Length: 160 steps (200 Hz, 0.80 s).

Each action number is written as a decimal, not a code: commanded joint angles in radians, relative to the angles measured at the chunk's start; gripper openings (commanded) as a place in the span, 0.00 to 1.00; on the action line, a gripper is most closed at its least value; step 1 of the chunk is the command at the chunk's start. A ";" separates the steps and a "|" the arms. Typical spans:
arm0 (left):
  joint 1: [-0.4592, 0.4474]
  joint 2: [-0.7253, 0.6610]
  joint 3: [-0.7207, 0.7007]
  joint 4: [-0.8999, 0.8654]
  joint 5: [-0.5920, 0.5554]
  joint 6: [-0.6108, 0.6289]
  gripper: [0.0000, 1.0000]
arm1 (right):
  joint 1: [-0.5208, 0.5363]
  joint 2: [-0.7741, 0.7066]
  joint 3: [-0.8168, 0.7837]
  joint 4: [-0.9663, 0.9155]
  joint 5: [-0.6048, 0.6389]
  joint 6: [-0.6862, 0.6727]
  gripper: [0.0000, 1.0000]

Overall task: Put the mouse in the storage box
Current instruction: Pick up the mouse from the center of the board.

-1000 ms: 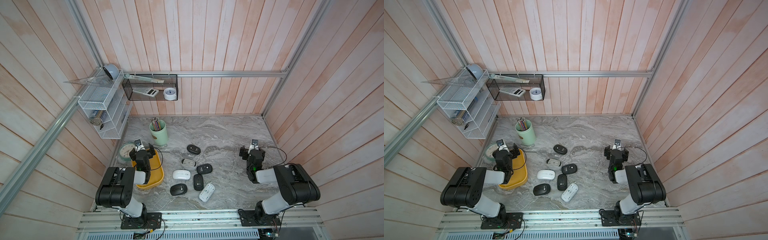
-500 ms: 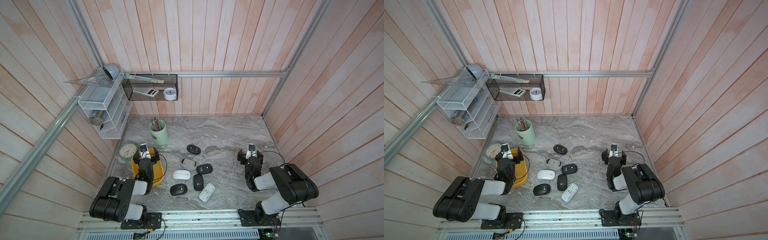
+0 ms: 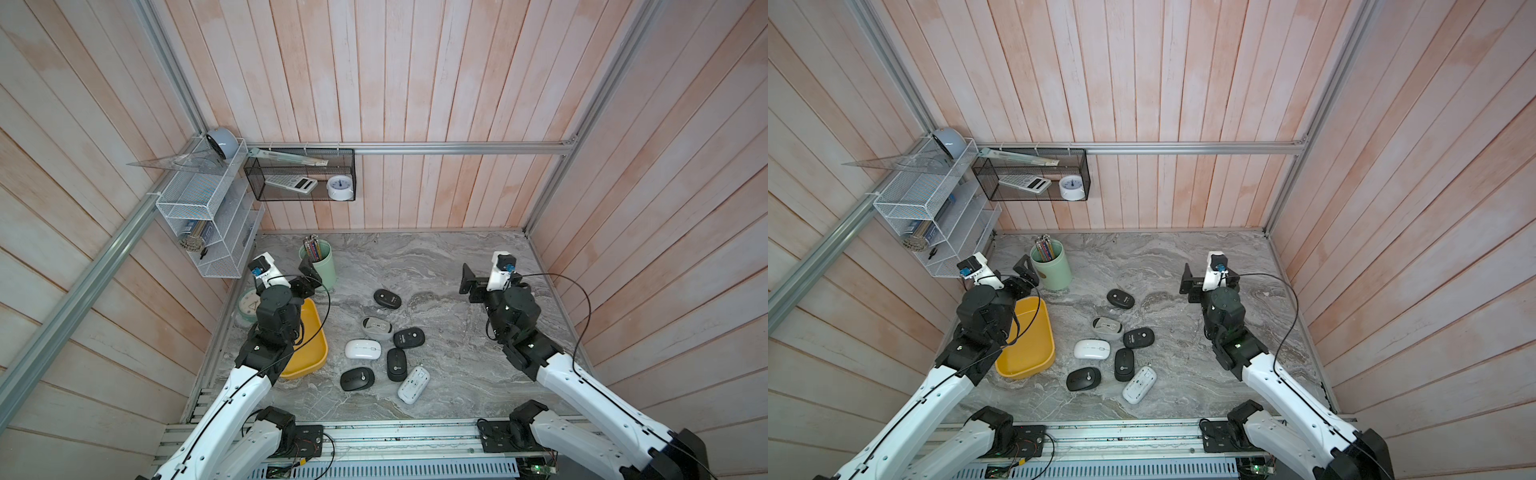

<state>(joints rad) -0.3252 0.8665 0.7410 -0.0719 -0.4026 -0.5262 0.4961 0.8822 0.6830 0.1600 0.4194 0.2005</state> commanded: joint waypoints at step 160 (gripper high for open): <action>-0.266 0.929 0.632 -0.566 0.226 -0.379 0.88 | -0.189 -0.096 -0.243 -0.399 -0.334 0.283 0.98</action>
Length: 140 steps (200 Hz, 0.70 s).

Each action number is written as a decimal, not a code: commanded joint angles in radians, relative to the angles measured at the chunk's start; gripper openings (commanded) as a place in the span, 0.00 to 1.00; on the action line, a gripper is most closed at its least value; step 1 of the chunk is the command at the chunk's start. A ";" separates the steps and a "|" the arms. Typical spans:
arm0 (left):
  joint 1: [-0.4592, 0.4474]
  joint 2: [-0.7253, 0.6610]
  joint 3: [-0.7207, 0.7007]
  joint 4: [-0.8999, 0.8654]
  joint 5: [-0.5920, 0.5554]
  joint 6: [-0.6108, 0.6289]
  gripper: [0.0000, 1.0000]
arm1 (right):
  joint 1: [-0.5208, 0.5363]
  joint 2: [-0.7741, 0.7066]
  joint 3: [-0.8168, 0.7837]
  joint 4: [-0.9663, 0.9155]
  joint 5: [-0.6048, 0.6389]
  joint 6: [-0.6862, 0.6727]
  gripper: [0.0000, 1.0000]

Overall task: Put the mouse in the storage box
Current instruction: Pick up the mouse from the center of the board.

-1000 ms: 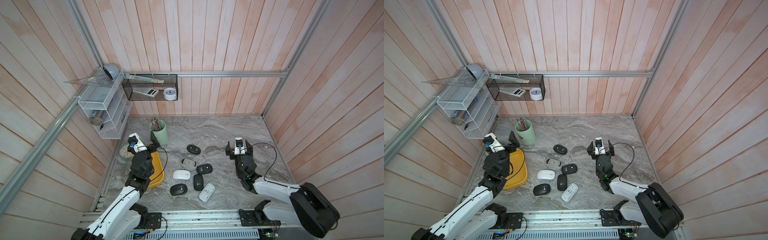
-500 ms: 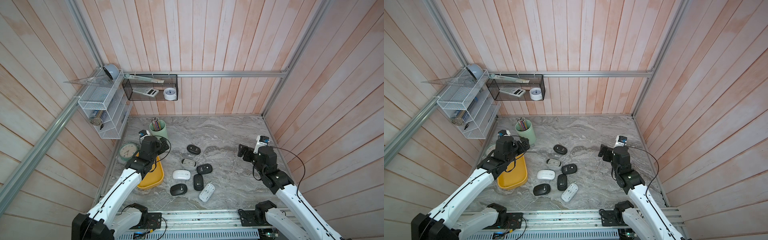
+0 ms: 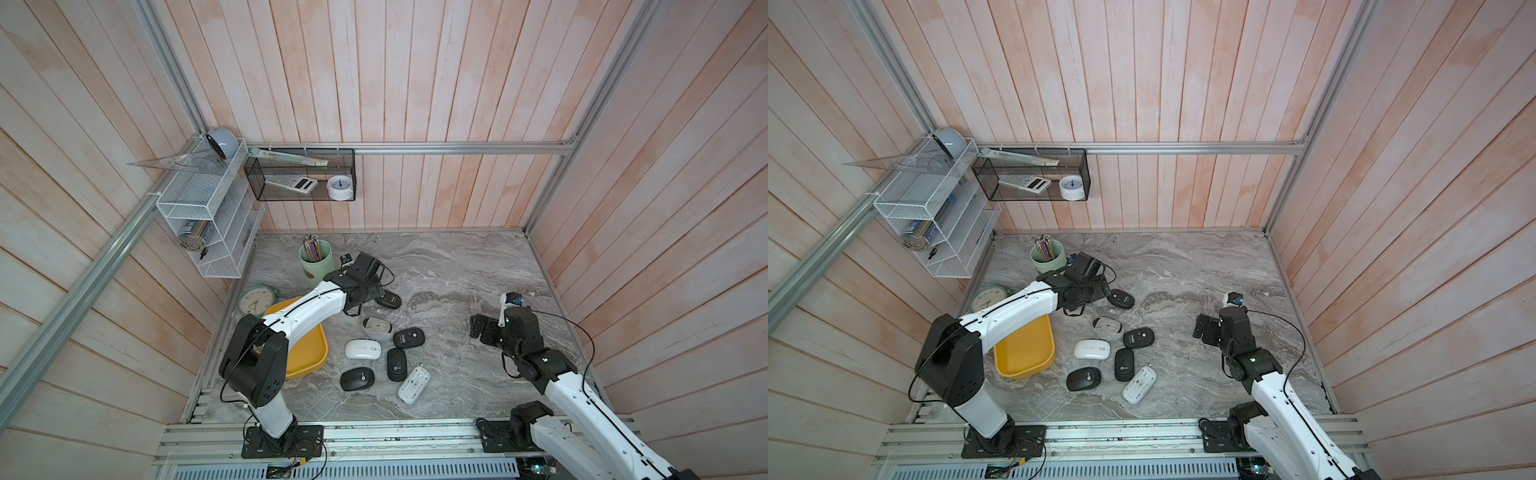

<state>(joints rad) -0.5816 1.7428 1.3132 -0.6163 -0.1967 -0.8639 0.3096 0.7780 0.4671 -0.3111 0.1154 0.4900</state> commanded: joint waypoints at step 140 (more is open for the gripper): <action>-0.023 0.310 0.159 0.137 0.142 -0.127 0.71 | 0.006 0.004 -0.086 0.153 -0.059 0.004 0.97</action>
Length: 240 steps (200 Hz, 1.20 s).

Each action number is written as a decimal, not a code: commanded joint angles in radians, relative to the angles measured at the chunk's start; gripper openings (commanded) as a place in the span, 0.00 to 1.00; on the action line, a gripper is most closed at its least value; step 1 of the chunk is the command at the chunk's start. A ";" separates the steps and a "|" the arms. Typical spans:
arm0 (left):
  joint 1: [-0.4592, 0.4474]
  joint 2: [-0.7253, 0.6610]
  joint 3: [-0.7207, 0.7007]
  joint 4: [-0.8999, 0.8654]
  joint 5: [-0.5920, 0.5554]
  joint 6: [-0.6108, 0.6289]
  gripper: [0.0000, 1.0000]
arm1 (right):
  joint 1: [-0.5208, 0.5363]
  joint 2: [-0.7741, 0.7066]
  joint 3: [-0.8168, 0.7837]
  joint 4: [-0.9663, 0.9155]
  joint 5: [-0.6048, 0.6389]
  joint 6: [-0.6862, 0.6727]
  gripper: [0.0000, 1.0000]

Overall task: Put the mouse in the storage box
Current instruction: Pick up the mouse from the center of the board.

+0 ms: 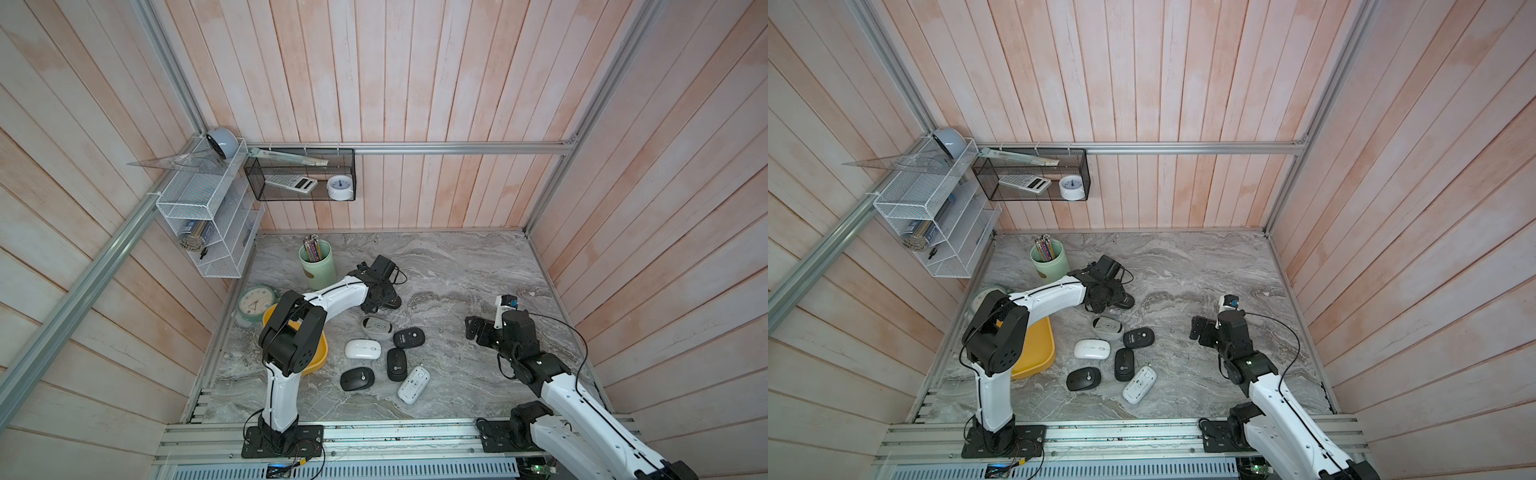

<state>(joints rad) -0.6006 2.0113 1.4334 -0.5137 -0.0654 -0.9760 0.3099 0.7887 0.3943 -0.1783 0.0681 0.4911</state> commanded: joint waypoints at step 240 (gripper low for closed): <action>-0.014 -0.029 0.064 0.036 -0.070 0.067 0.01 | 0.011 -0.006 -0.019 0.025 0.011 0.006 0.97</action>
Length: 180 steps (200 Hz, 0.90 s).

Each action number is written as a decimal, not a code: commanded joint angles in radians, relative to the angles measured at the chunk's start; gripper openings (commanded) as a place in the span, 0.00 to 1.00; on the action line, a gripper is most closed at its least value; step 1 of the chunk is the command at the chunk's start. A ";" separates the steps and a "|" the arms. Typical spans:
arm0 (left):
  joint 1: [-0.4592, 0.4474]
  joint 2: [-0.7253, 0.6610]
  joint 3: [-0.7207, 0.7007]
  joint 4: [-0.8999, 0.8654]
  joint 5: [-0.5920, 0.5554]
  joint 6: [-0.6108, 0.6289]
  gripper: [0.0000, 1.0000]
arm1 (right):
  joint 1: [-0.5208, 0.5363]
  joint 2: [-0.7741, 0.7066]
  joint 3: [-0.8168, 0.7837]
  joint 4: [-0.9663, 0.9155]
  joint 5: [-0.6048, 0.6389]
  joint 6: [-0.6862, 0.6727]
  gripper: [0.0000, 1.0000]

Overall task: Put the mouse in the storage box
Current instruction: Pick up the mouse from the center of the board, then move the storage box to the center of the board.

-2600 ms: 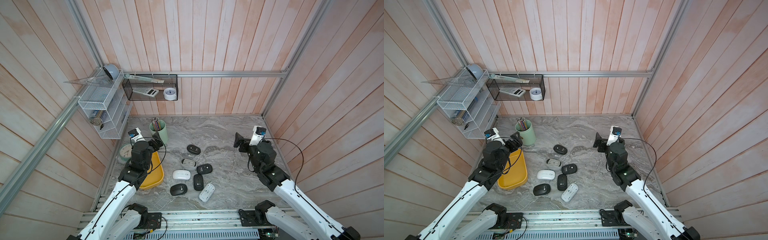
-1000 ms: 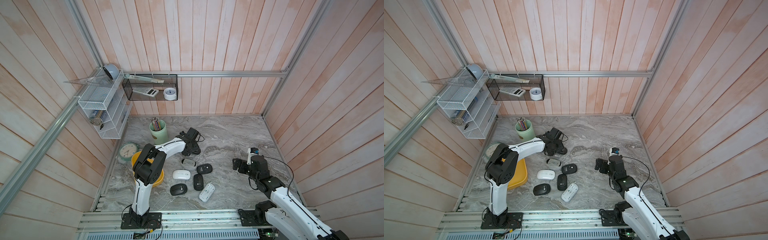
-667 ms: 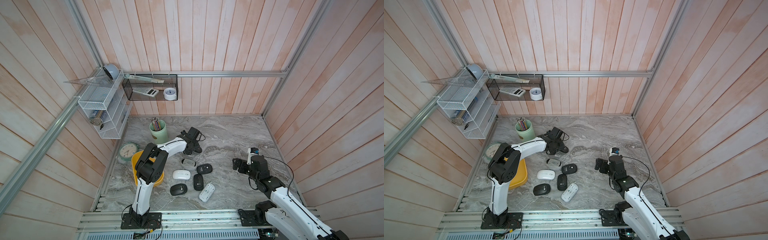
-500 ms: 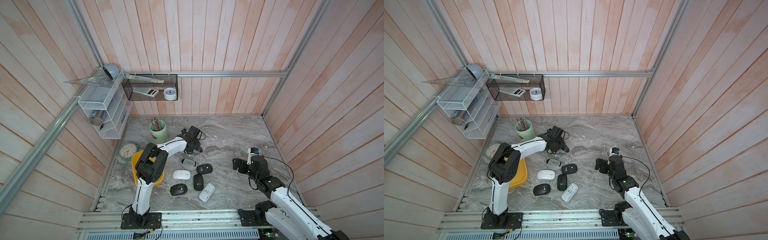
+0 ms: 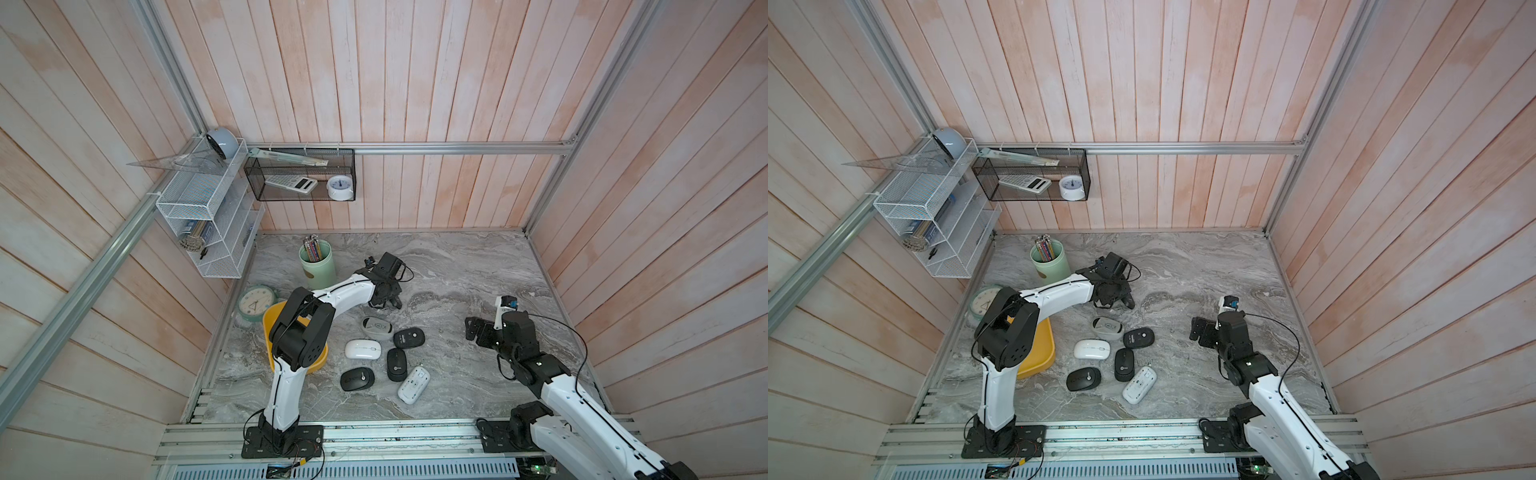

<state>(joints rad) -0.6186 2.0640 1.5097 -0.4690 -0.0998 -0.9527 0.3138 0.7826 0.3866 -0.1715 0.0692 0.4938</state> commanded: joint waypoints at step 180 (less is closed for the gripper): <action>0.330 -0.853 -0.476 -0.584 -0.490 0.135 0.00 | 0.019 0.025 -0.003 0.021 0.016 0.001 0.97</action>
<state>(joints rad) -0.3927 1.2652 1.0969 -0.9787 -0.5529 -0.8524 0.3256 0.8009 0.3866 -0.1635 0.0700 0.4934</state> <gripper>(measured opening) 0.344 0.970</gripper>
